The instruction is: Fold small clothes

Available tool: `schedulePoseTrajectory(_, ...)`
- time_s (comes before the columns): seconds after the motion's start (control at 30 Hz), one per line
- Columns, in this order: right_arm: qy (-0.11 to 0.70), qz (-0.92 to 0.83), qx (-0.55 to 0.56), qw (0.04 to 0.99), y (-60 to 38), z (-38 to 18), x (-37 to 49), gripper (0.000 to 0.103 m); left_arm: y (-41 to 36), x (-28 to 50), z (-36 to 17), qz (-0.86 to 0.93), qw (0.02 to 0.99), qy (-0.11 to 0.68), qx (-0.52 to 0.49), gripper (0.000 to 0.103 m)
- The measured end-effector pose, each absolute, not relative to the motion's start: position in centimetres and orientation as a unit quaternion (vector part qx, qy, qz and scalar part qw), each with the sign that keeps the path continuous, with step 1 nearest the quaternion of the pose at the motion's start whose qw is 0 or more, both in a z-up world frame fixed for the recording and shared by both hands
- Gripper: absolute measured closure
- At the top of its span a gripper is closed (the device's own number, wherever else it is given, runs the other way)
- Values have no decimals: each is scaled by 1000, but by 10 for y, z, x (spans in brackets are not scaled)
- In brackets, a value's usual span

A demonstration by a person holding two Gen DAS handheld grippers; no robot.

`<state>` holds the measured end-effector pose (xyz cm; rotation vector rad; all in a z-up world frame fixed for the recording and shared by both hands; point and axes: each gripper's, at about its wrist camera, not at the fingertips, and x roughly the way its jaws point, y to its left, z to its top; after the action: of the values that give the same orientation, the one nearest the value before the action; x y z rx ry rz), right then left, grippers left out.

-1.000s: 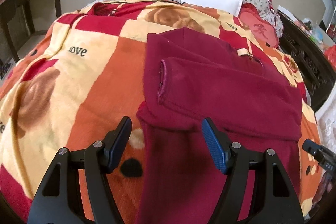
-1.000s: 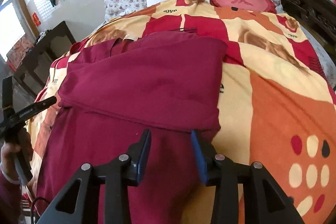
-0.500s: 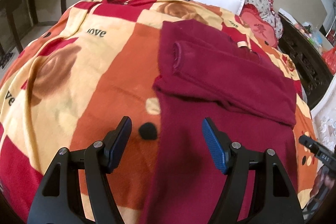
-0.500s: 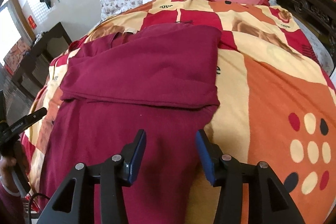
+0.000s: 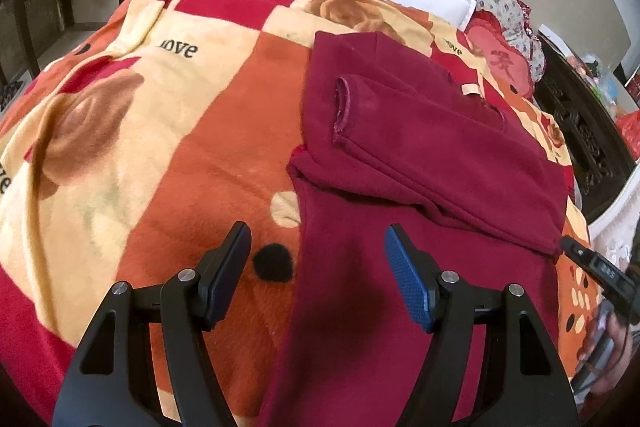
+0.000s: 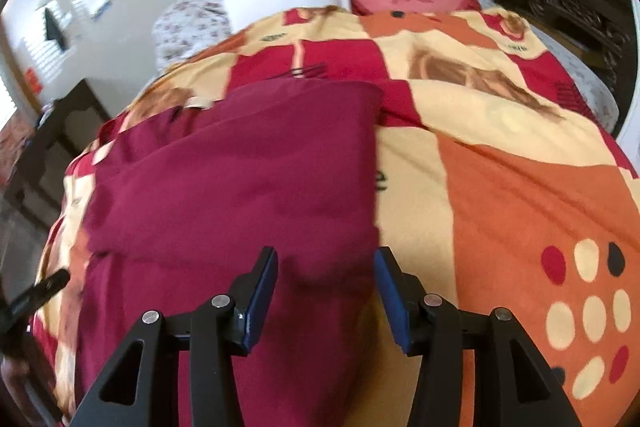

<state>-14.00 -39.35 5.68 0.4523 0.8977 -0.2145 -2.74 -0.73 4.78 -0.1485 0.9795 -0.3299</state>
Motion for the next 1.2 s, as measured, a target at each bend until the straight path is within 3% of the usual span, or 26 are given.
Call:
schedulePoseTrajectory(0.13,430,-80,231,869,-407,42,-131,56,-4,-27,44,-156,864,474,-71,33)
schedulePoseTrajectory(0.17,432,-84,214,872,-409,42,-133,72,-2,-28,44,-155,864,474,-69,33)
schedulePoseTrajectory(0.2,435,-82,196,875,-408,42,-136,80,1,-29,44,-154,865,474,-67,33)
schedulePoseTrajectory(0.47,474,-70,159,863,-402,40,-167,82,25,-41,46,-149,863,477,-79,33)
schedulePoseTrajectory(0.7,438,-50,215,871,-401,59,-210,82,31,-64,61,-161,867,466,-70,33)
schedulePoseTrajectory(0.73,434,-44,220,872,-398,63,-218,81,31,-67,62,-162,867,466,-66,33)
schedulePoseTrajectory(0.77,433,-39,221,873,-396,65,-223,71,31,-72,63,-161,868,467,-58,33)
schedulePoseTrajectory(0.8,432,-35,217,875,-391,68,-233,53,30,-75,63,-161,868,467,-51,33)
schedulePoseTrajectory(0.83,431,-31,214,876,-388,71,-241,47,29,-80,64,-162,868,467,-43,33)
schedulePoseTrajectory(1.2,461,-2,215,861,-373,85,-311,46,27,-115,67,-194,864,464,-26,33)
